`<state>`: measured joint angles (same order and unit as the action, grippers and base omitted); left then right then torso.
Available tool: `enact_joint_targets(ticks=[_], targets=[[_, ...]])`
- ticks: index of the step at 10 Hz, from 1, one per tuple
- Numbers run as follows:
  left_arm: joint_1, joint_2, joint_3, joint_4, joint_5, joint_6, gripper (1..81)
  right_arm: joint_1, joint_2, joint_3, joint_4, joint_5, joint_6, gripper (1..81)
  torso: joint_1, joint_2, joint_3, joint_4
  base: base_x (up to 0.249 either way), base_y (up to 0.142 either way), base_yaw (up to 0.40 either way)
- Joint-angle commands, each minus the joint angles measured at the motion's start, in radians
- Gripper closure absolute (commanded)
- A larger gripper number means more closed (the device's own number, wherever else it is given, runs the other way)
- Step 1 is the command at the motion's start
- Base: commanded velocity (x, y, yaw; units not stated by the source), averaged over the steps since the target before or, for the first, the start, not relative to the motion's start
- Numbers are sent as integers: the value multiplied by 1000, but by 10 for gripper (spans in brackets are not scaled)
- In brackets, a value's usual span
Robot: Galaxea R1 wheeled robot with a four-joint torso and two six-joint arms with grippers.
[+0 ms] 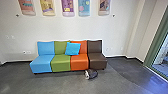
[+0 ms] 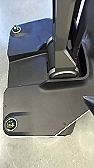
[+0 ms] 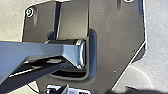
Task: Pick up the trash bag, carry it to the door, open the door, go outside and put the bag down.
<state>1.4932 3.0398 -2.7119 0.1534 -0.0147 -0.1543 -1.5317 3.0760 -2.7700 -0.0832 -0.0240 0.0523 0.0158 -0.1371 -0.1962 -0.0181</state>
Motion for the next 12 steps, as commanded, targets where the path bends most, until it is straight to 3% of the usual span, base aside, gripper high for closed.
enact_joint_targets(ticks=[1,5,7,12], targets=[[-41,1,3,-8,56,5,10,34,-7,24,-12,-65,-17,10,0,0,0,0,170,-97,0],[-38,-28,67,-9,55,5,10,29,-148,266,-15,-65,-22,10,0,0,0,0,171,-97,0],[-38,-64,124,-9,55,5,10,31,-158,276,-20,-65,-23,10,0,0,0,0,171,-97,0],[-38,-73,129,-12,55,4,10,35,-159,271,-7,-65,-20,10,0,0,0,0,171,-97,0]])
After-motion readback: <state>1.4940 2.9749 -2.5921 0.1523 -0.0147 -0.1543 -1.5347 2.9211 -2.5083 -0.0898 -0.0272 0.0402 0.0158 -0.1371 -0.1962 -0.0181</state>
